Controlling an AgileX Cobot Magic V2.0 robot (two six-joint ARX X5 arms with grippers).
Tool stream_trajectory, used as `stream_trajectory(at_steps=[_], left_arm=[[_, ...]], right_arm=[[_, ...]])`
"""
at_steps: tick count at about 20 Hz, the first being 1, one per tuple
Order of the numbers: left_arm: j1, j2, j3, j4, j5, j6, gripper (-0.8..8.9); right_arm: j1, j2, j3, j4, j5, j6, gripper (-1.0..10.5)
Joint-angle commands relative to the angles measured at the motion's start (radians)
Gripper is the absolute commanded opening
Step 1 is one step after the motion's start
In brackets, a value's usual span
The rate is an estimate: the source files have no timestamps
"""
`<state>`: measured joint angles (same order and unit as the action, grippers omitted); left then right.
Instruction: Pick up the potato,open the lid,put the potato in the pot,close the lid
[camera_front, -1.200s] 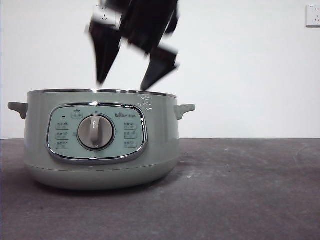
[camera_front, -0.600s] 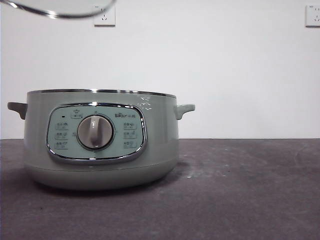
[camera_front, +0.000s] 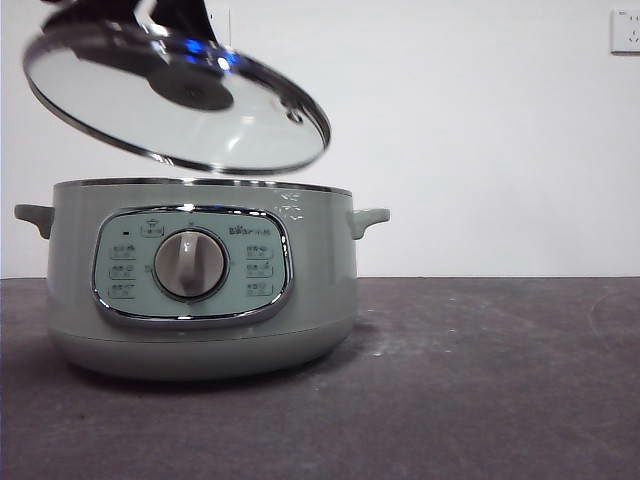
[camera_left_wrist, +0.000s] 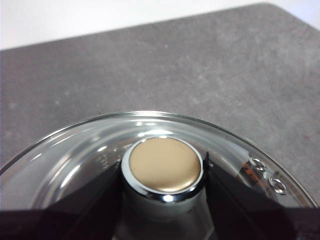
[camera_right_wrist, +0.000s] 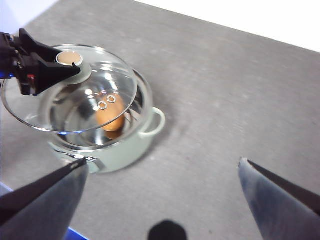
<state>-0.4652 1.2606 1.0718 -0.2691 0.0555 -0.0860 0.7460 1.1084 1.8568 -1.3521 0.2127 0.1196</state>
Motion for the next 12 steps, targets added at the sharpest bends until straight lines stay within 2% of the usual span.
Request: stream_trajectory(at_steps=[1, 12], left_arm=[[-0.012, 0.031, 0.01, 0.073, 0.003, 0.01, -0.09], [-0.034, 0.146, 0.01, -0.018, -0.002, 0.012, -0.09]], right_arm=[[0.001, -0.01, 0.001, -0.014, 0.027, 0.022, 5.0], [0.001, -0.011, 0.001, -0.015, 0.03, 0.023, 5.0]])
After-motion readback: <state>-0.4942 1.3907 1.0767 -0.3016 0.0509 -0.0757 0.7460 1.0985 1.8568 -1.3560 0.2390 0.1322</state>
